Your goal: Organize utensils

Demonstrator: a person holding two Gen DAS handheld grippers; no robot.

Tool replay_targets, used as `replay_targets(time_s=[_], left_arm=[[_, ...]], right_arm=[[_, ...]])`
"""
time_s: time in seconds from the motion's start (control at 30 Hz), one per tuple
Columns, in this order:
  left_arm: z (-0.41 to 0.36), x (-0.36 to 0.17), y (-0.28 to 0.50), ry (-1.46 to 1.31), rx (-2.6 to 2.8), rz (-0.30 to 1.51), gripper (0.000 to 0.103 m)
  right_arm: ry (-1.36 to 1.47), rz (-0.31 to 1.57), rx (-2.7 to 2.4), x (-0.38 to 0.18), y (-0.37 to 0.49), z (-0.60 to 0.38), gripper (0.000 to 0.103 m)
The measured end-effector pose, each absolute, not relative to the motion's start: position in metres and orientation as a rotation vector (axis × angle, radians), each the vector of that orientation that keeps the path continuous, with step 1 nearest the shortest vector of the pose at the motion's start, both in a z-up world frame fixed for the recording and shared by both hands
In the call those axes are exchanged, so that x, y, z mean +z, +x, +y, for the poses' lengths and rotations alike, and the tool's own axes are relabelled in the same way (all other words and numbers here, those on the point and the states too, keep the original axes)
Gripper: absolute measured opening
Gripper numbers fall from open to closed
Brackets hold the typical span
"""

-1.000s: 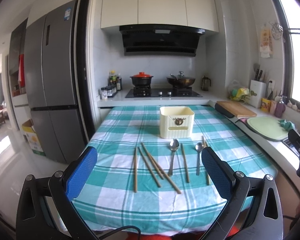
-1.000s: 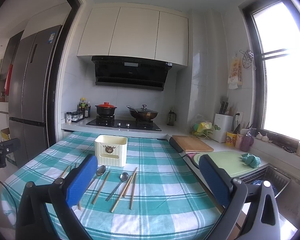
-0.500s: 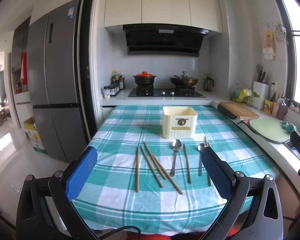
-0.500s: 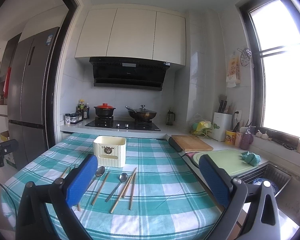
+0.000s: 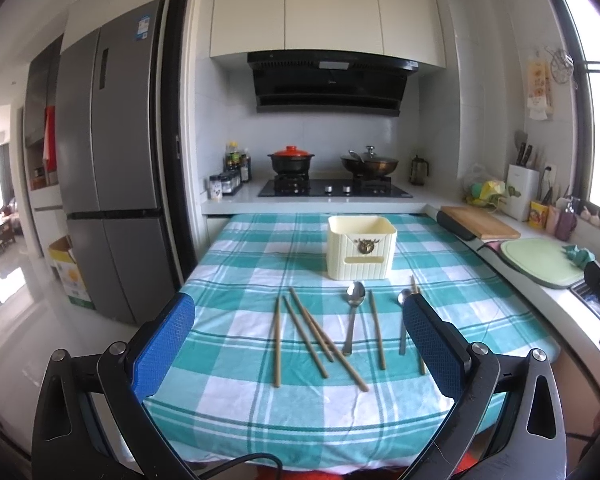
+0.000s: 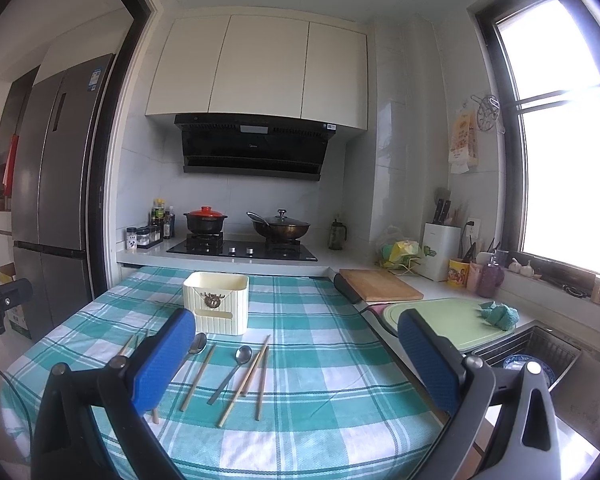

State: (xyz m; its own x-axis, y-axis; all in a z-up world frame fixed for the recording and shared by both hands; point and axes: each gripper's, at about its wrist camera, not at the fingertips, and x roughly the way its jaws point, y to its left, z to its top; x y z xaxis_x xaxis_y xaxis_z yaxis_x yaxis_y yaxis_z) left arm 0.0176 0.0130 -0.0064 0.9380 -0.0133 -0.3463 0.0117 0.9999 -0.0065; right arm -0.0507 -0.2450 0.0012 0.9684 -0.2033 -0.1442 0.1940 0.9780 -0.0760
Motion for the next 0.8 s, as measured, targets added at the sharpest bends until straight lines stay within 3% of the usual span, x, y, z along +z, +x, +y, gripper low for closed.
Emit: replay_targets(time_s=[0.8], left_arm=[[0.0169,-0.0082,0.0182,-0.007,-0.006,0.350,0.103]], right_arm=[[-0.070,0.148,-0.195,0.0026,-0.0505,-0.2406,0.103]])
